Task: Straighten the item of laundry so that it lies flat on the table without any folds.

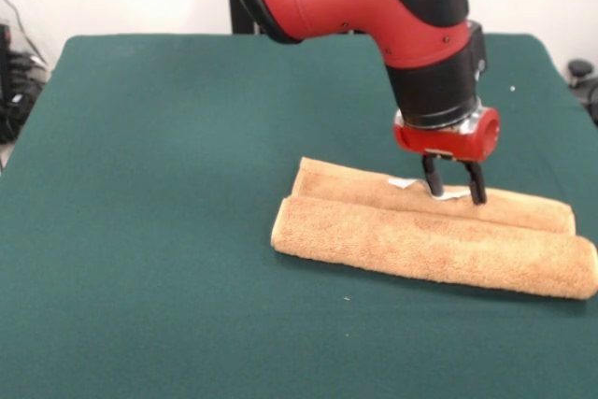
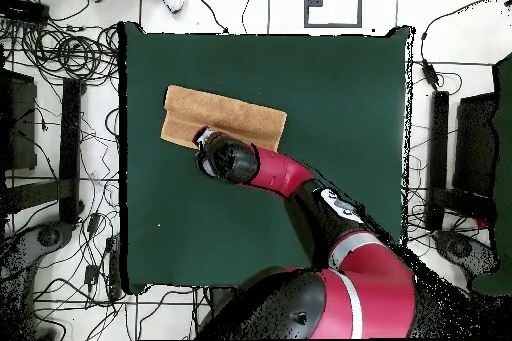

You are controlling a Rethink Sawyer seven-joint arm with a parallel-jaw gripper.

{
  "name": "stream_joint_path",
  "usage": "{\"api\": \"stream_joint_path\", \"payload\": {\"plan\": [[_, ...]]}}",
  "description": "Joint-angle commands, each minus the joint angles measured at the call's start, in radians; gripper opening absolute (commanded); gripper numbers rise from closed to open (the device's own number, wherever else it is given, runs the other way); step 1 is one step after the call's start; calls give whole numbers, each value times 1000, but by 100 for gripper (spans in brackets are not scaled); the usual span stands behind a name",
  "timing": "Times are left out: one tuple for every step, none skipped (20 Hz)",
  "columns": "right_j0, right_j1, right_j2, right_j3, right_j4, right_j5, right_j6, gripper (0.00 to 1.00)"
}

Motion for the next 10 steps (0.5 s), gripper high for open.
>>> {"api": "stream_joint_path", "payload": {"plan": [[10,90,21,-118,-73,-37,-16,100],[3,93,28,-134,-79,-3,-38,100],[-3,98,33,-150,-90,7,-53,100],[-8,103,38,-166,-102,17,-68,100],[-8,102,36,-180,-120,9,-76,100],[-1,98,28,-203,-147,-7,-91,100],[0,96,26,-213,-162,-11,-95,100],[10,93,16,-241,-197,-32,-109,100],[9,92,17,-254,-213,-32,-111,100],[10,92,17,-261,-229,-43,-106,100]]}}
